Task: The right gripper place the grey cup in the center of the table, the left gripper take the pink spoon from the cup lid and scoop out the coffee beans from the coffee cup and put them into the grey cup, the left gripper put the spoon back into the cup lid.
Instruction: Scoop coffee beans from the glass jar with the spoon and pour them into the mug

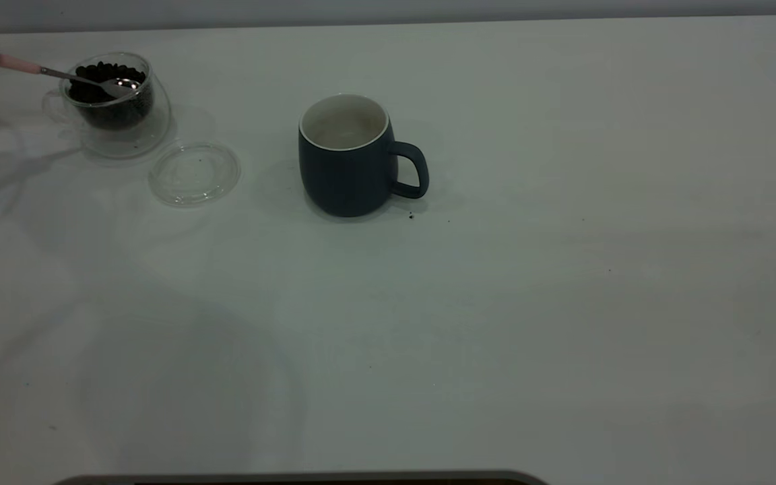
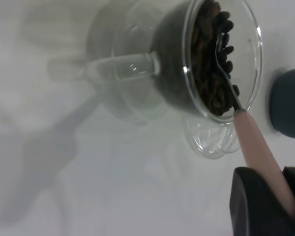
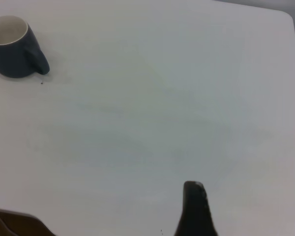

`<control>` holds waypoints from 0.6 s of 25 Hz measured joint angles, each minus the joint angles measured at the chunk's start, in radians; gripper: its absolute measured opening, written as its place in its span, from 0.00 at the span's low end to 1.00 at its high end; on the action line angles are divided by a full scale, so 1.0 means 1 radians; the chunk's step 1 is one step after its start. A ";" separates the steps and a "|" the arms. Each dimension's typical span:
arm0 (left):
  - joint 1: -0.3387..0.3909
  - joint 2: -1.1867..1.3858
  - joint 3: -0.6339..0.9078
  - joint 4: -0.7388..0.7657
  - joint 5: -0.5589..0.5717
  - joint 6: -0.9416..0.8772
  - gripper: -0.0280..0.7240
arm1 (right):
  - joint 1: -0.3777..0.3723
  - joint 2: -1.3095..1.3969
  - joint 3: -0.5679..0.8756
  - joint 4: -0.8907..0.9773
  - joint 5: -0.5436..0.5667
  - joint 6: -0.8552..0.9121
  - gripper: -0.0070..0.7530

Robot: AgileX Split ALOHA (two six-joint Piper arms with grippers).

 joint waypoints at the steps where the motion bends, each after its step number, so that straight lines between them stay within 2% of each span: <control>1: 0.006 0.000 0.000 0.000 0.002 -0.015 0.22 | 0.000 0.000 0.000 0.000 0.000 0.000 0.78; 7: 0.050 0.000 0.000 0.000 0.002 -0.052 0.22 | 0.000 0.000 0.000 0.001 0.000 0.000 0.78; 15: 0.049 0.004 0.000 -0.035 0.002 -0.055 0.22 | 0.000 0.000 0.000 0.001 0.000 0.000 0.78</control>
